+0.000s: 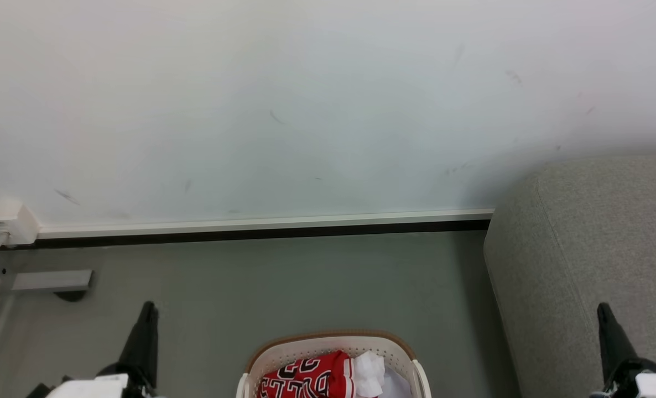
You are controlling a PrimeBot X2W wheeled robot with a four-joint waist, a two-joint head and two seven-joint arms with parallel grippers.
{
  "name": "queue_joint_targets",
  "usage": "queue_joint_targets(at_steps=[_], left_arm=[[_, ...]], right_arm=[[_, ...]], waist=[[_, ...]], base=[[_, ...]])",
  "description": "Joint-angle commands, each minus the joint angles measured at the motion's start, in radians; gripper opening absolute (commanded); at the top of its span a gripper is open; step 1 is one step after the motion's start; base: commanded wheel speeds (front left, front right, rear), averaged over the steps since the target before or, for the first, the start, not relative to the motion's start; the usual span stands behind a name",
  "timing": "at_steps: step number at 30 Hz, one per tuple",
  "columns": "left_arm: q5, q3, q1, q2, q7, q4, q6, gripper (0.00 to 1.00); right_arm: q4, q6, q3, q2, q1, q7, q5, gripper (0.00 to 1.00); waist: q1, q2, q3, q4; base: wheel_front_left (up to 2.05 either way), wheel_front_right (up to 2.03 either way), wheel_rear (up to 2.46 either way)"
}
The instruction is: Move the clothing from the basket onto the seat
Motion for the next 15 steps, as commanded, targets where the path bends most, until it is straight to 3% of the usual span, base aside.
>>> queue_joint_targets(at_steps=[1,15], left_arm=[[0.002,-0.003,0.003,-0.001,-0.004,0.003,0.001,1.00],[0.080,-0.052,0.005,0.001,-0.073,0.019,0.000,1.00]], right_arm=[[0.002,0.000,0.001,0.001,0.003,-0.002,0.000,1.00],[-0.023,0.000,0.051,-0.025,0.024,-0.074,-0.143,1.00]], waist=[[0.0000,-0.0001,0.000,0.000],[0.0000,-0.0001,0.000,0.003]], base=[[0.00,0.00,0.00],[0.00,0.00,0.00]])
